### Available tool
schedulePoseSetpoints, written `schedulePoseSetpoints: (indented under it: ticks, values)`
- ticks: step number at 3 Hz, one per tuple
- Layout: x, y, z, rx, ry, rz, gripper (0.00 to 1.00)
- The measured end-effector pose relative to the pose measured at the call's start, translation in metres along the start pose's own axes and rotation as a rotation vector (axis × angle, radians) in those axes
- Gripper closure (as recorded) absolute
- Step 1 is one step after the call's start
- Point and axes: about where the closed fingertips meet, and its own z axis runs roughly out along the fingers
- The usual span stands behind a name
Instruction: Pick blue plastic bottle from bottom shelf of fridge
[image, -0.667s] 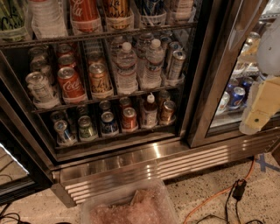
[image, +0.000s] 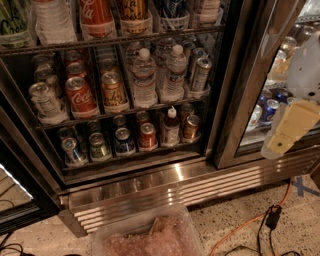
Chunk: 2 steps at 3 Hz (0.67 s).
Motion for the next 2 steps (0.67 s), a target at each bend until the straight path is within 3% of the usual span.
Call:
schedulePoseSetpoints:
  ticks: [2]
  values:
    - [0.014,0.046,0.125,-0.069,-0.100,0.165,0.00]
